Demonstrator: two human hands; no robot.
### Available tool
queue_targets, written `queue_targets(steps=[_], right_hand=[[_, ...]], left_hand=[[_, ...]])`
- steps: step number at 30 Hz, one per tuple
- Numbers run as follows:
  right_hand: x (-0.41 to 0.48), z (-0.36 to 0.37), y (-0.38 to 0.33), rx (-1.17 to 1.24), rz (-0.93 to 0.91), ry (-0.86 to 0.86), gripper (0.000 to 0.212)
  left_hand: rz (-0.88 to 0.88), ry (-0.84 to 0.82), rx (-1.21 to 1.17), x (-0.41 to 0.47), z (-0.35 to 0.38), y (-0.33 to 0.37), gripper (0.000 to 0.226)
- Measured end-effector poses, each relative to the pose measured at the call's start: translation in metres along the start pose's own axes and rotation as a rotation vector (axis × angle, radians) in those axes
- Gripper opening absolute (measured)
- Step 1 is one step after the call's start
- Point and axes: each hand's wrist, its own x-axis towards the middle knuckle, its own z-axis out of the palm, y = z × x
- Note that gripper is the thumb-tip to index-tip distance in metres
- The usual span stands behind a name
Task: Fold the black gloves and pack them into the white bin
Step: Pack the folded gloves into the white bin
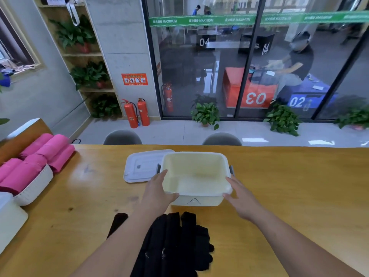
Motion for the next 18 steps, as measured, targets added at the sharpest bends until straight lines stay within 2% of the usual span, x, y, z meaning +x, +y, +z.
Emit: queue_targets(steps=[9,15,18], right_hand=[[-0.045,-0.060,0.093,-0.005,0.113,0.112,0.066],[-0.087,-0.064,0.132,0.059,0.161,0.198,0.066],[-0.106,-0.056,0.145,0.043,0.161,0.251,0.069]], left_hand=[[0.065,-0.165,-0.009,-0.020,0.081,0.065,0.093],[0.042,-0.210,0.003,-0.039,0.121,0.077,0.095],[0.063,-0.223,-0.030,-0.059,0.133,0.086,0.086]])
